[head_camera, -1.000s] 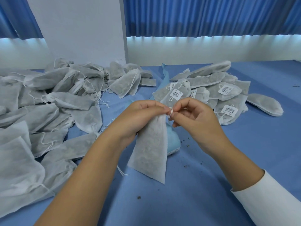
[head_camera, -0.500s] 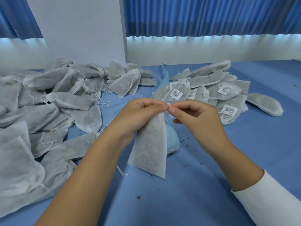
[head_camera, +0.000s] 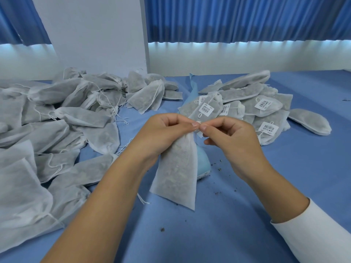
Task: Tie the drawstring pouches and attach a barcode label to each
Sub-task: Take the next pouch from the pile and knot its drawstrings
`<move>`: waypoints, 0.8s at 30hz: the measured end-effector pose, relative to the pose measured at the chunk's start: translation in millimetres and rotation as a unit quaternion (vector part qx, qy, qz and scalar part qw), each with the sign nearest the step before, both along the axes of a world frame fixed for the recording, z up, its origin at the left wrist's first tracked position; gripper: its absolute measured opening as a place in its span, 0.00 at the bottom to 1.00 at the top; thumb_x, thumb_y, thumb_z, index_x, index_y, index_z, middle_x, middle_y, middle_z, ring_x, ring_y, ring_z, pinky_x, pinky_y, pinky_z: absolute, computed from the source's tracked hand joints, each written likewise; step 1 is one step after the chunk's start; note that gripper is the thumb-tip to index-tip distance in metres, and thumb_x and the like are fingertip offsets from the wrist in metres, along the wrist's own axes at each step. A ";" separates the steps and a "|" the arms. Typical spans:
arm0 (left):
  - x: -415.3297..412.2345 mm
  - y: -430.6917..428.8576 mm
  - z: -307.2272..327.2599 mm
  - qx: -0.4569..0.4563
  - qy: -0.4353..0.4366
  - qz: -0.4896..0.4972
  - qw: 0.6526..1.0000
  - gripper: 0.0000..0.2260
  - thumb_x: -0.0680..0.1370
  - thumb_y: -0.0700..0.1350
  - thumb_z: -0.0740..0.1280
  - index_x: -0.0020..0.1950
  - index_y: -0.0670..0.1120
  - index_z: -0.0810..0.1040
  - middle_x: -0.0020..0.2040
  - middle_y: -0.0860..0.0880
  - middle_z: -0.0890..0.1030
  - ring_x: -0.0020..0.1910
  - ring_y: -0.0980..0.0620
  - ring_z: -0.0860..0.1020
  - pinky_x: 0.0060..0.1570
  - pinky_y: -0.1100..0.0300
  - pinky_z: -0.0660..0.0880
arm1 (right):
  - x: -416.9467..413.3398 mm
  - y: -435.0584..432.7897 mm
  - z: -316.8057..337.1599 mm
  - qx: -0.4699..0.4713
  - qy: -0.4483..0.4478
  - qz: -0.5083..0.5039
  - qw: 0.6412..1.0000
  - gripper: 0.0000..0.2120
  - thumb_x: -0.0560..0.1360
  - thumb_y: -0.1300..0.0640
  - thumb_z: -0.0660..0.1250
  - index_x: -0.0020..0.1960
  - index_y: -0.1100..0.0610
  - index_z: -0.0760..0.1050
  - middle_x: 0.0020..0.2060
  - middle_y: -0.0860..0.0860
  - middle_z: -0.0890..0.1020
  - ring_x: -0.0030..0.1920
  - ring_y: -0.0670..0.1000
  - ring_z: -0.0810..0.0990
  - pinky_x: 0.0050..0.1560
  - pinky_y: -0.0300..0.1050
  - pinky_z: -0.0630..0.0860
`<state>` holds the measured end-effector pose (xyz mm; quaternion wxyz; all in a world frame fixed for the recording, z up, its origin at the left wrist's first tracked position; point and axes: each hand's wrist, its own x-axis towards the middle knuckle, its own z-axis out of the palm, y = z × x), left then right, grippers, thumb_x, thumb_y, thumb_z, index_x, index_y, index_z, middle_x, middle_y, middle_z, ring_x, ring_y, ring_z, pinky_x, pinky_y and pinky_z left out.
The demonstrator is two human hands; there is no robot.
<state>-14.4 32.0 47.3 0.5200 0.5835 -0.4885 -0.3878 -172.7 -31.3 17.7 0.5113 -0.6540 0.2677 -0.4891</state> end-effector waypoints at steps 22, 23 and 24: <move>-2.0 -2.0 -1.2 0.052 -0.039 -0.016 0.998 0.08 0.79 0.51 0.67 0.47 0.48 0.82 0.33 0.58 0.76 0.32 0.61 0.73 0.32 0.67 0.68 | 0.7 -1.3 4.1 -0.020 0.022 0.023 0.999 0.04 0.78 0.63 0.66 0.46 0.58 0.78 0.33 0.42 0.80 0.35 0.43 0.78 0.42 0.37 0.78; -1.8 -2.0 -0.8 0.053 -0.032 -0.014 0.998 0.08 0.80 0.50 0.67 0.46 0.49 0.83 0.33 0.58 0.77 0.31 0.61 0.73 0.31 0.69 0.69 | 0.1 -1.9 4.5 -0.017 0.022 0.021 0.999 0.04 0.79 0.63 0.65 0.47 0.58 0.78 0.33 0.43 0.80 0.35 0.43 0.78 0.42 0.38 0.79; -1.5 -1.5 -0.1 0.053 -0.028 -0.012 0.998 0.08 0.80 0.48 0.66 0.44 0.51 0.83 0.34 0.57 0.78 0.31 0.62 0.74 0.30 0.71 0.69 | -0.6 -2.5 4.9 -0.015 0.022 0.018 0.999 0.04 0.79 0.63 0.65 0.47 0.58 0.78 0.33 0.43 0.80 0.36 0.43 0.78 0.43 0.38 0.79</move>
